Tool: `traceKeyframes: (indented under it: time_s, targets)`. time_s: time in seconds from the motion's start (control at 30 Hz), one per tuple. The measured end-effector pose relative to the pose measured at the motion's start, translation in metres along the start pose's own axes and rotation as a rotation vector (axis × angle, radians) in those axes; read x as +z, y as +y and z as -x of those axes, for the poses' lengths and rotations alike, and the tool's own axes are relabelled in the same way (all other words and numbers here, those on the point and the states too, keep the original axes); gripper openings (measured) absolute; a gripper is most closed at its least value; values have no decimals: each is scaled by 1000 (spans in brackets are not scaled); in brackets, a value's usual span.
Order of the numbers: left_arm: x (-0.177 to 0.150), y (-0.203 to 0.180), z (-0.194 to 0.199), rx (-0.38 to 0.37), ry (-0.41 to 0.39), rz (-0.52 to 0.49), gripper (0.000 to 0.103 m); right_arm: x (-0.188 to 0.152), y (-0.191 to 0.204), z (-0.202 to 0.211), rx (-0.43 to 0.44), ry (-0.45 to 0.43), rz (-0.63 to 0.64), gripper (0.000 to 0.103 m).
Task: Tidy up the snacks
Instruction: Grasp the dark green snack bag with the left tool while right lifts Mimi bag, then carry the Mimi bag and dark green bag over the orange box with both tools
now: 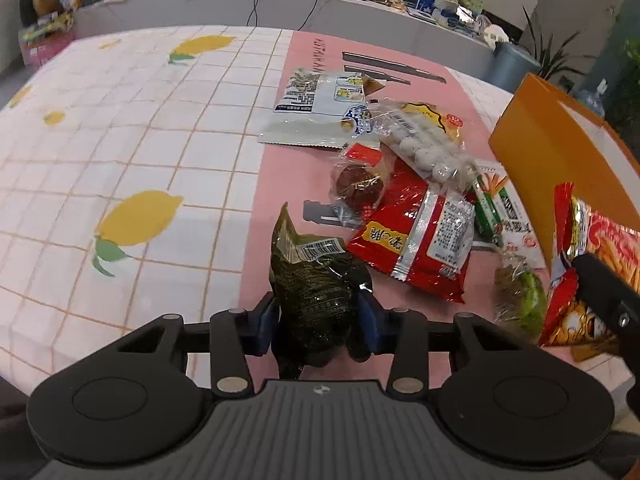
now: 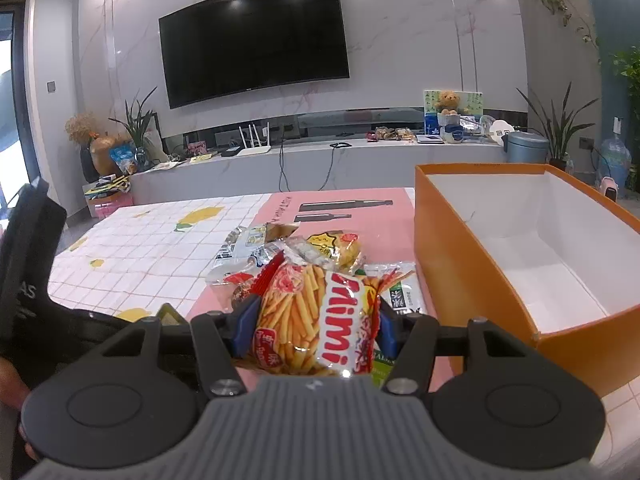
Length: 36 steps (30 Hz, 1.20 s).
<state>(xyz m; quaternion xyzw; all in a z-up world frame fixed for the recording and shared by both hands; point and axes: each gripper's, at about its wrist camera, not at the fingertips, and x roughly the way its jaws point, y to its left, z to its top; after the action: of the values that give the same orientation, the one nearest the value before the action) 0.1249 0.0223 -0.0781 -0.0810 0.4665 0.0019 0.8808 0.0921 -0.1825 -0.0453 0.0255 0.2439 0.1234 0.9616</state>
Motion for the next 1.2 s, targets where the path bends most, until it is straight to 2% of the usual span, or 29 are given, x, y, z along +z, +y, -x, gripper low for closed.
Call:
traceKeyframes:
  time_s: [0.17, 0.37, 0.67, 0.83, 1.1, 1.2]
  targets:
    - [-3, -4, 6, 10, -19, -44, 46, 2, -1, 4, -4, -16, 2, 57]
    - [-1, -9, 26, 7, -94, -63, 46, 10, -4, 8, 13, -38, -13, 57]
    - [3, -20, 65, -72, -192, -79, 46, 42, -44, 47, 24, -203, -61, 57]
    - [7, -35, 88, -108, -248, -99, 46, 55, -79, 64, -36, -255, -86, 57]
    - [12, -65, 113, -176, -287, -134, 46, 60, -132, 57, -188, -159, -127, 57]
    - [14, -80, 117, -186, -307, -165, 46, 55, -151, 49, -188, -87, -210, 57]
